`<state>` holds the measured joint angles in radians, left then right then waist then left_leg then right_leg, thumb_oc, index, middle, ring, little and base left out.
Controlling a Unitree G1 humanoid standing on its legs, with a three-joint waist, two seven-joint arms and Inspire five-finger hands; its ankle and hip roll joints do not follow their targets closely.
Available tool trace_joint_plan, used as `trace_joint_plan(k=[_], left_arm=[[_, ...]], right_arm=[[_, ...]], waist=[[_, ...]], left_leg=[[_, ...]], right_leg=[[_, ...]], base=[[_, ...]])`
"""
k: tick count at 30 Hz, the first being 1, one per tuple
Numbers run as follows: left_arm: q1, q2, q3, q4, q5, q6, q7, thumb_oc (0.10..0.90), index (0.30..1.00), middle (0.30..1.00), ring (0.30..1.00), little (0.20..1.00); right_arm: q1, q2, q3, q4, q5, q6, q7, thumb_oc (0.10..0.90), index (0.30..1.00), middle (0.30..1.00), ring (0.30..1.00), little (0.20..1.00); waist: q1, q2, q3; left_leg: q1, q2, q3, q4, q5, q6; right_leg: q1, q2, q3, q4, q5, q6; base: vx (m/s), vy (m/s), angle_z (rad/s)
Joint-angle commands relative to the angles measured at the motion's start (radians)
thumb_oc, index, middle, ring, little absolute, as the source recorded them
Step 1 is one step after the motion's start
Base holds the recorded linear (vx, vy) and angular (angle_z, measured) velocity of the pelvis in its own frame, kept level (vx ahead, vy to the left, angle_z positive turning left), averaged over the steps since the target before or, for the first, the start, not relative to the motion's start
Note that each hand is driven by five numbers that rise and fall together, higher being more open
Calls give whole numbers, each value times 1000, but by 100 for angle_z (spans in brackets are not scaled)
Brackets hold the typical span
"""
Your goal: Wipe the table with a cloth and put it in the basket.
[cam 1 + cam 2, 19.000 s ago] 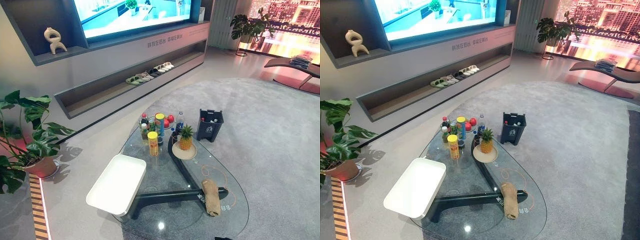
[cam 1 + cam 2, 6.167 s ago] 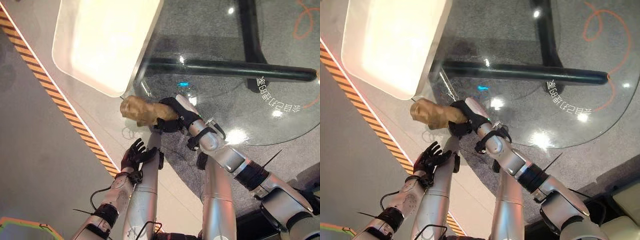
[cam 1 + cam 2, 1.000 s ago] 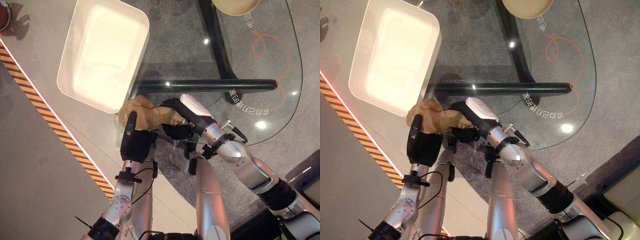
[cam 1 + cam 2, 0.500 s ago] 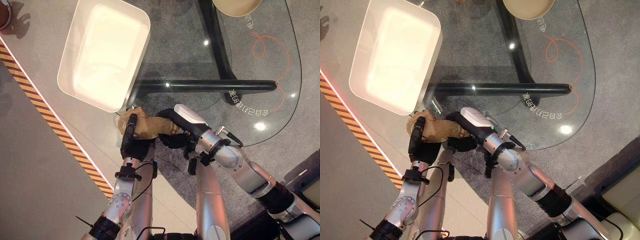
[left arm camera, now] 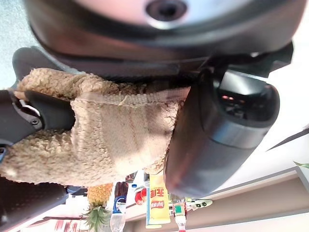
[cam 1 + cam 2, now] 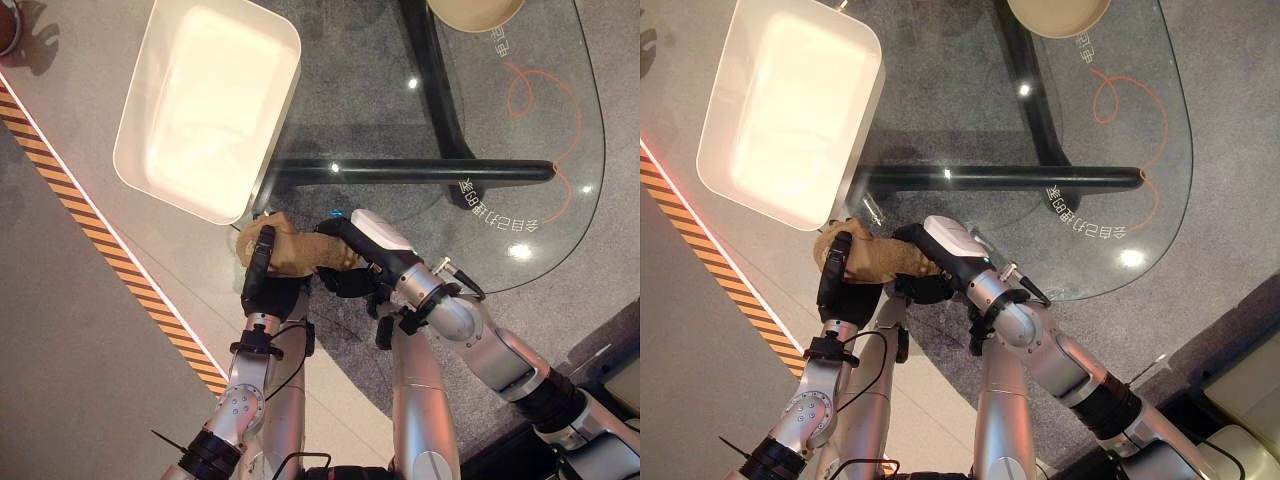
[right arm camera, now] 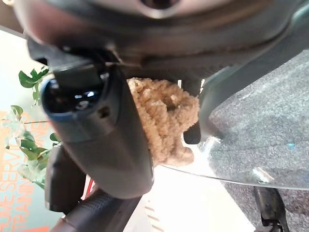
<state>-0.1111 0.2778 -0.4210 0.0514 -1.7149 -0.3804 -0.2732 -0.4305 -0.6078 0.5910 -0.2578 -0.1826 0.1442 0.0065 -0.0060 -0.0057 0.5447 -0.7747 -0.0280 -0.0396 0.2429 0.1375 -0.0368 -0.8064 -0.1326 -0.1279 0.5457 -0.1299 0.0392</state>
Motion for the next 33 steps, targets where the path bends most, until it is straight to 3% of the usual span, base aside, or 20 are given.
trace_joint_plan(k=[1,14,24,27,30,33], left_arm=[[5,-23,42,-250,74,-35,-98,100,300,300,300,200],[28,-34,64,-251,90,-42,-101,100,300,300,300,200],[48,-8,175,-258,200,-193,-130,100,300,300,300,200],[54,7,233,-267,333,-246,-51,100,300,300,300,200],[48,17,274,-265,410,-258,16,100,300,300,300,200],[45,66,346,-282,618,-278,173,100,300,300,300,200]], right_arm=[[49,20,-23,-35,72,-86,-91,800,900,900,900,900],[104,42,-101,-36,87,-95,-181,800,900,900,900,900],[169,27,-170,-52,110,-98,-182,800,900,900,900,900],[205,19,-198,-56,106,-93,-165,800,900,900,900,900],[221,15,-209,-56,97,-80,-152,800,900,900,900,900],[259,0,-228,-66,100,-52,-123,800,900,900,900,900]], waist=[[4,-2,-25],[-3,-4,-25],[-4,2,-25],[-5,13,-25],[-6,21,-25],[-7,37,-25]], left_leg=[[3,-81,97,134,-155,76],[10,-78,106,133,-160,79],[20,-72,110,137,-163,74],[20,-71,110,137,-162,73],[20,-70,109,142,-163,73],[13,-67,109,152,-165,72]], right_leg=[[34,84,20,-223,176,6],[39,87,25,-220,178,9],[45,89,31,-210,166,6],[43,91,35,-203,158,3],[40,93,39,-193,150,2],[27,94,47,-175,138,-2]], base=[[0,0,0],[0,0,0],[3,7,0],[15,60,-1],[23,77,-4],[29,92,-11]])
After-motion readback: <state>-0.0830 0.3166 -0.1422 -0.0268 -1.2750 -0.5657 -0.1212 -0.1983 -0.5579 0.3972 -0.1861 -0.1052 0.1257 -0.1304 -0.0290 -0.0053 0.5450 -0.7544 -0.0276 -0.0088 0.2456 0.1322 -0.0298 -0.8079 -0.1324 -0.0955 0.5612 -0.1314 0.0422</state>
